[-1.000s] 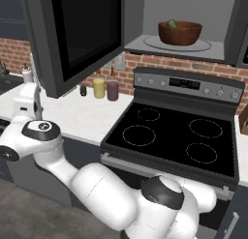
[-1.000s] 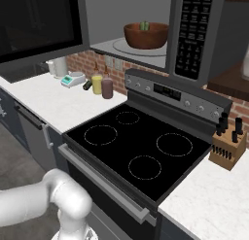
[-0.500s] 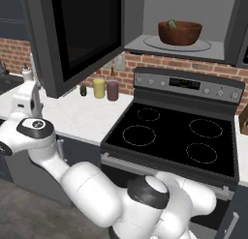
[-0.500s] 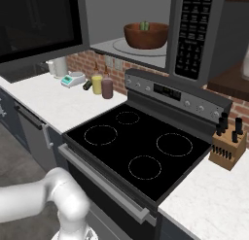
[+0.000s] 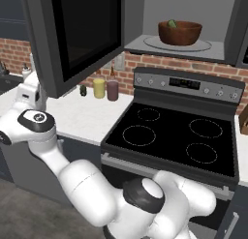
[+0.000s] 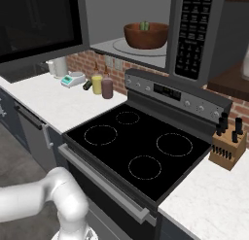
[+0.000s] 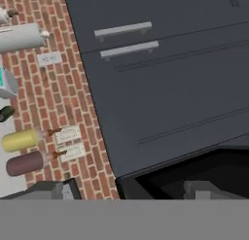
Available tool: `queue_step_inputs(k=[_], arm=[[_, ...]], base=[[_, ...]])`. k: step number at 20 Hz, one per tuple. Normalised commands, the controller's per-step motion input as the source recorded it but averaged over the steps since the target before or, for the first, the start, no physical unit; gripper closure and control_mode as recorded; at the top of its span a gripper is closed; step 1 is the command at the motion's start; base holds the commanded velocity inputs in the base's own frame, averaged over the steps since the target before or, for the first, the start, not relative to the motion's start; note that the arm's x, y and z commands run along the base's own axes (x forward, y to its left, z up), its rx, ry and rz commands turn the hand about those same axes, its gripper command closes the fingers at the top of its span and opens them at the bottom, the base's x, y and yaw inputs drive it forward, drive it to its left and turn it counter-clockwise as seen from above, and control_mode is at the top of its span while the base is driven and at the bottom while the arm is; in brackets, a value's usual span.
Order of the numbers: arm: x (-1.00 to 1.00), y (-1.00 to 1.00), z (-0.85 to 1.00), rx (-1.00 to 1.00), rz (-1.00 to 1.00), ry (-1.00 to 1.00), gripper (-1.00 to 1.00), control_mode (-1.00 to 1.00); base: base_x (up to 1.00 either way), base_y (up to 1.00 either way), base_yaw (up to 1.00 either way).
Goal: Pick the cucumber from the sink and place it in the bowl. Then pick the bowl and place it in the microwave. Then close the microwave door and press the start button.
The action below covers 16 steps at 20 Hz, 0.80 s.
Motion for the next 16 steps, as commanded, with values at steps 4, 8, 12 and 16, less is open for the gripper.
queue_step_inputs(k=[4, 8, 12, 16], arm=[[0.0, -0.53, 0.39, 0.13, 0.0, -0.13, -1.0, -1.0], [-0.11, -0.59, 0.23, 0.14, 0.0, -0.12, -1.0, -1.0], [-0.23, -0.7, 0.13, 0.14, 0.0, -0.12, -1.0, -1.0], [-0.28, -0.78, 0.23, 0.15, 0.0, -0.1, -1.0, -1.0]], base=[[0.0, 0.0, 0.0], [0.0, 0.0, 0.0], [0.0, 0.0, 0.0], [0.0, 0.0, 0.0]])
